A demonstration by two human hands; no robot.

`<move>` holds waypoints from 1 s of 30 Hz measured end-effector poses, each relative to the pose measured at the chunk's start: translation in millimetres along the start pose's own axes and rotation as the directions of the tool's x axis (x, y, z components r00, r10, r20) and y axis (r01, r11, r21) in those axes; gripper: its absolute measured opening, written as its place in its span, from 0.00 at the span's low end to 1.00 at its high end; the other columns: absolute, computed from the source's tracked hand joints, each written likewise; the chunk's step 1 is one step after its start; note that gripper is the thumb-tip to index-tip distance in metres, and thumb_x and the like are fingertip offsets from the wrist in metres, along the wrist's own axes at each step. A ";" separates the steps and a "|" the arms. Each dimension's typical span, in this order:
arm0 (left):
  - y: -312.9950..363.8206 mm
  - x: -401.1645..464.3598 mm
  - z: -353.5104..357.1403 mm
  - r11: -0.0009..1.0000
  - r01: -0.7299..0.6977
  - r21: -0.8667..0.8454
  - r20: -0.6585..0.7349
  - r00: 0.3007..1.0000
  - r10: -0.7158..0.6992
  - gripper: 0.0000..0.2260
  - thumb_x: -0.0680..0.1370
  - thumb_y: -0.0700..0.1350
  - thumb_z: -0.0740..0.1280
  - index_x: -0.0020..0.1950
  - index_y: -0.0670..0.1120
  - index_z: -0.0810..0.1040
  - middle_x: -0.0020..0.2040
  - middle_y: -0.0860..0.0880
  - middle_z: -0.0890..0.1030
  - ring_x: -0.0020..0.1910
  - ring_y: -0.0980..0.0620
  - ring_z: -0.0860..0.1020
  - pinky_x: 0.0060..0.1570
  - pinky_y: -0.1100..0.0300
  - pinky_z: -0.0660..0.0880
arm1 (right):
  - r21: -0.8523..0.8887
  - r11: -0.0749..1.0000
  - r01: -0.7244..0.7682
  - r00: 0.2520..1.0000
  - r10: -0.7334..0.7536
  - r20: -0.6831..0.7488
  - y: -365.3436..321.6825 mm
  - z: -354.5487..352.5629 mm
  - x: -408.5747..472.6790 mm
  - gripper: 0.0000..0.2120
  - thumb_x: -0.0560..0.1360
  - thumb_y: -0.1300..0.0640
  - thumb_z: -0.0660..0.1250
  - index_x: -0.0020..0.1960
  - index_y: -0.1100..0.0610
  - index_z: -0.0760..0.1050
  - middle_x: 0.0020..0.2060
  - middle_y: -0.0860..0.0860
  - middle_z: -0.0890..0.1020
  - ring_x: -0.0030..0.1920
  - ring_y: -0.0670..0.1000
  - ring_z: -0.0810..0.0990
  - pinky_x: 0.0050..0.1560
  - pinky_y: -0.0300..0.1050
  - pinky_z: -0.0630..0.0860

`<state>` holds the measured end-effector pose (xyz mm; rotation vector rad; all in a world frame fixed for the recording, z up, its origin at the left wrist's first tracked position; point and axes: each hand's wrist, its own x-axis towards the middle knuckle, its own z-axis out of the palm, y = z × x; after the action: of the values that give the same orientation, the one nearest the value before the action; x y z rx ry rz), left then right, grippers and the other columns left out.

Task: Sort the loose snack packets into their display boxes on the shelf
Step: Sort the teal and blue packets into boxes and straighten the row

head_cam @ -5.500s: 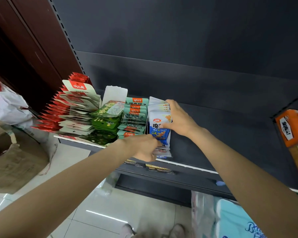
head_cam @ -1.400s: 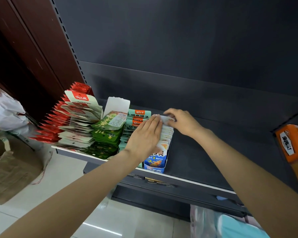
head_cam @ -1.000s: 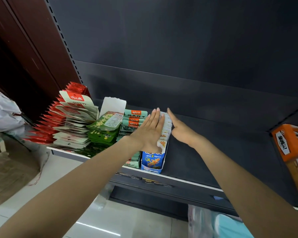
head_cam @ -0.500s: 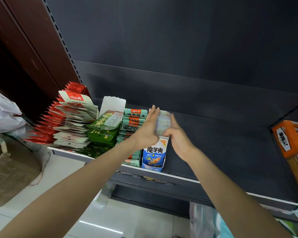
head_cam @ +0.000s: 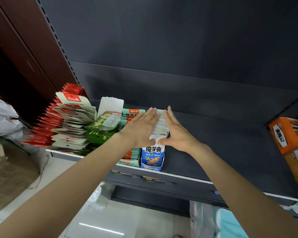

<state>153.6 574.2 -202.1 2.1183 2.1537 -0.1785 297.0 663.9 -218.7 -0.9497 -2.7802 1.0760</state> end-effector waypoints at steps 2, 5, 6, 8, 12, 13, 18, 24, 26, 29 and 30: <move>-4.6 0.6 1.7 0.998 0.007 0.056 -0.011 1.000 -0.007 0.39 0.78 0.59 0.59 0.77 0.43 0.40 0.78 0.45 0.40 0.77 0.50 0.41 0.73 0.57 0.41 | -0.104 0.994 0.018 1.000 -0.018 -0.003 -0.8 -2.1 0.9 0.52 0.71 0.52 0.73 0.76 0.56 0.36 0.75 0.45 0.33 0.76 0.44 0.44 0.72 0.39 0.57; -8.5 0.6 7.5 0.991 -0.003 0.131 -0.049 0.999 0.010 0.39 0.78 0.62 0.55 0.77 0.42 0.40 0.78 0.44 0.41 0.77 0.48 0.43 0.74 0.55 0.44 | -0.305 0.952 0.037 0.998 -0.048 -0.031 -5.9 3.4 0.3 0.49 0.73 0.47 0.68 0.76 0.60 0.35 0.75 0.51 0.33 0.76 0.48 0.40 0.74 0.43 0.55; -8.0 -0.3 10.0 0.990 -0.002 0.142 -0.057 0.998 0.010 0.39 0.78 0.62 0.54 0.77 0.41 0.39 0.78 0.43 0.41 0.77 0.48 0.43 0.74 0.55 0.44 | -0.345 0.937 0.050 0.997 -0.070 -0.044 -8.3 7.1 0.1 0.49 0.74 0.45 0.67 0.76 0.61 0.35 0.75 0.53 0.32 0.76 0.50 0.38 0.75 0.44 0.54; -6.6 -2.4 13.7 0.991 0.009 0.136 -0.060 0.998 -0.001 0.39 0.79 0.63 0.52 0.76 0.40 0.38 0.77 0.42 0.39 0.77 0.47 0.41 0.74 0.55 0.42 | -0.347 0.935 0.068 0.995 -0.090 -0.050 -11.2 11.0 -0.1 0.50 0.74 0.44 0.67 0.75 0.62 0.34 0.74 0.54 0.31 0.76 0.52 0.36 0.74 0.45 0.56; -7.5 -2.9 12.1 0.995 0.013 0.096 -0.025 1.000 -0.011 0.37 0.79 0.61 0.51 0.76 0.42 0.35 0.77 0.44 0.36 0.76 0.49 0.38 0.75 0.53 0.40 | -0.279 0.959 0.058 0.998 -0.055 0.019 -7.3 1.2 0.4 0.53 0.72 0.45 0.70 0.75 0.60 0.31 0.73 0.51 0.28 0.76 0.49 0.36 0.72 0.44 0.59; -7.5 -2.3 11.4 0.998 0.011 0.060 -0.014 1.000 -0.011 0.38 0.79 0.61 0.52 0.76 0.42 0.35 0.77 0.44 0.36 0.76 0.50 0.37 0.75 0.53 0.40 | -0.239 0.969 0.054 0.998 -0.049 0.026 -6.4 -0.5 0.2 0.54 0.71 0.46 0.70 0.75 0.59 0.31 0.72 0.49 0.27 0.76 0.48 0.37 0.72 0.43 0.60; -8.9 -6.7 3.4 0.984 -0.042 -0.171 -0.012 0.999 0.041 0.39 0.77 0.54 0.63 0.77 0.46 0.40 0.77 0.49 0.37 0.75 0.54 0.35 0.71 0.58 0.36 | -0.036 0.999 0.013 0.999 -0.012 0.041 -6.9 -2.2 -3.3 0.55 0.70 0.53 0.74 0.76 0.54 0.32 0.72 0.43 0.27 0.76 0.45 0.44 0.65 0.36 0.61; -38.0 -40.4 -15.5 0.965 0.073 -0.250 -0.138 0.984 -0.110 0.28 0.78 0.47 0.64 0.76 0.45 0.57 0.78 0.49 0.52 0.77 0.52 0.49 0.72 0.61 0.50 | -0.023 0.998 0.054 0.997 -0.055 -0.051 -24.3 -1.3 -11.0 0.48 0.72 0.52 0.71 0.77 0.53 0.40 0.75 0.44 0.35 0.74 0.41 0.35 0.75 0.44 0.47; -49.5 -50.7 -23.1 0.962 0.111 -0.251 -0.161 0.975 -0.154 0.22 0.79 0.45 0.62 0.73 0.46 0.65 0.75 0.49 0.61 0.74 0.51 0.59 0.70 0.58 0.58 | -0.043 0.995 0.086 0.989 -0.090 -0.116 -36.7 1.4 -10.2 0.41 0.75 0.52 0.68 0.77 0.51 0.45 0.76 0.44 0.41 0.75 0.41 0.37 0.75 0.44 0.49; -62.0 -59.4 -30.3 0.959 0.136 -0.249 -0.182 0.966 -0.184 0.16 0.80 0.45 0.62 0.68 0.47 0.71 0.69 0.49 0.70 0.68 0.50 0.68 0.66 0.56 0.65 | -0.078 0.993 0.090 0.963 -0.107 -0.249 -56.9 6.4 -3.2 0.30 0.78 0.53 0.63 0.76 0.51 0.54 0.76 0.46 0.54 0.76 0.45 0.49 0.73 0.44 0.54; -65.4 -61.1 -30.8 0.957 0.144 -0.251 -0.182 0.964 -0.192 0.16 0.80 0.45 0.62 0.67 0.47 0.72 0.68 0.49 0.72 0.66 0.49 0.69 0.64 0.56 0.67 | -0.079 0.994 0.078 0.955 -0.098 -0.281 -63.4 8.3 -0.3 0.28 0.79 0.53 0.62 0.76 0.51 0.56 0.75 0.46 0.57 0.75 0.46 0.54 0.72 0.45 0.57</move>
<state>89.2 517.9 -161.5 1.8937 2.3338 0.2820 261.5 621.9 -186.0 -0.8960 -2.6070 0.7690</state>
